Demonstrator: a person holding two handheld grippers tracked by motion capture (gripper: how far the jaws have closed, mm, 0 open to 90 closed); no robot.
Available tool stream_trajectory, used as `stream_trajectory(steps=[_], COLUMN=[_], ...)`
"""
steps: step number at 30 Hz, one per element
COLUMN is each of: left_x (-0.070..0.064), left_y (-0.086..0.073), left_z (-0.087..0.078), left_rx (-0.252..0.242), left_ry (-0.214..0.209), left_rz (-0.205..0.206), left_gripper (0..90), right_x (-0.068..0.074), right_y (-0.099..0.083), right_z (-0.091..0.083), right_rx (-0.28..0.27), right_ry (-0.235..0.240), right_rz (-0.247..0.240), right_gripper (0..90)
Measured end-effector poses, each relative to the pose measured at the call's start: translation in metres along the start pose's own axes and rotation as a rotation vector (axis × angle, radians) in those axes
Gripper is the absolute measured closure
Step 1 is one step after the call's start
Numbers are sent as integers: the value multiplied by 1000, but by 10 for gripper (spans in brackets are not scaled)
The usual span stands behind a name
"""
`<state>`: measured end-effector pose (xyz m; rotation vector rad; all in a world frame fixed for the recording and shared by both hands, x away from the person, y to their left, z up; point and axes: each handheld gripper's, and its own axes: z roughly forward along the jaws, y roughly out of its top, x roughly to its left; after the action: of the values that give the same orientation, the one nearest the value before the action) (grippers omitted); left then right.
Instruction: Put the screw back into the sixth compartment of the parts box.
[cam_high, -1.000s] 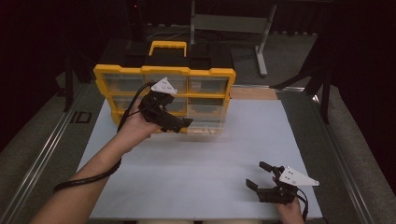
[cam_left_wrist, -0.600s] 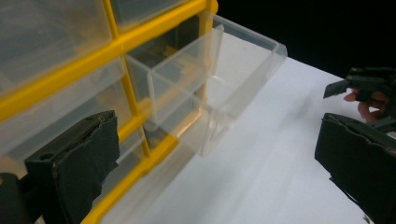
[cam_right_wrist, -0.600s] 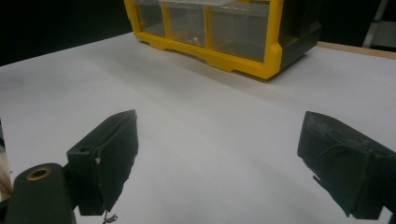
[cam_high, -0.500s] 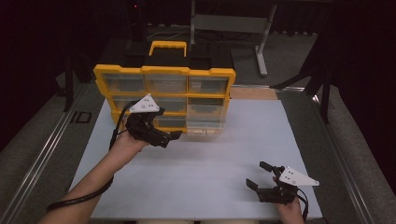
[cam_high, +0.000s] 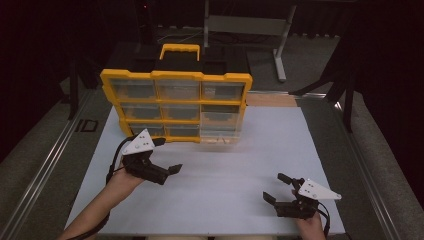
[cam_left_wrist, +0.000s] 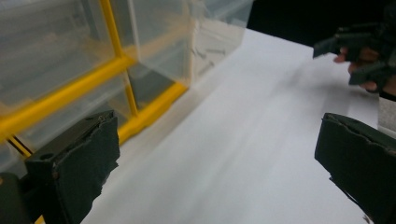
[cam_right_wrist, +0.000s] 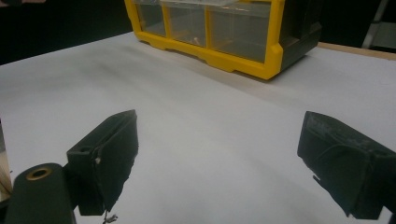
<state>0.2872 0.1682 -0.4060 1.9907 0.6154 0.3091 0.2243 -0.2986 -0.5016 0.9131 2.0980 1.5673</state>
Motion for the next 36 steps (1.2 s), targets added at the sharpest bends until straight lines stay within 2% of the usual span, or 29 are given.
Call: stream_trajectory(steps=[3, 8, 17, 22, 25, 29, 31, 32, 33, 34, 35, 36], left_x=[-1, -3, -5, -7, -8, -10, -11, -11, -11, -10, -10, -9], left_y=[-7, -27, -54, -74, -80, -97, -101, -110, -110, -118, -118, -125], left_z=[-1, -7, -14, -17, -18, -23, -24, -25, -25, -26, -26, -27], left_rx=[3, -36, -26, -28, -29, -32, -32, -29, -29, -21, -21, -17], left_ry=[-5, -17, -19, -10, -12, 7, 8, 13, 13, 22, 22, 32], left_rz=[-2, -12, -14, -24, -32, -32, -41, -61, -61, -69, -69, -77], left_gripper=[7, 7, 6, 7, 7, 6, 6, 6, 7, 6, 7, 7], right_x=[0, 0, 1, 1, 1, 1, 1, 1, 1, 1, 1, 2], right_y=[0, 0, 0, 0, 0, 0, 0, 0, 0, 0, 0, 0], right_z=[0, 0, 0, 1, 1, 1, 1, 1, 1, 1, 1, 2], right_rx=[0, 0, 0, 3, 3, 4, 4, 3, 3, 4, 4, 6], right_ry=[0, -1, -1, 0, -1, 0, 0, 0, 0, 0, 0, 1], right_rz=[1, 0, -2, -4, -2, -4, -5, -4, -4, -5, -5, -4], right_gripper=[124, 124, 124, 124, 124, 124, 124, 124, 124, 124, 124, 124])
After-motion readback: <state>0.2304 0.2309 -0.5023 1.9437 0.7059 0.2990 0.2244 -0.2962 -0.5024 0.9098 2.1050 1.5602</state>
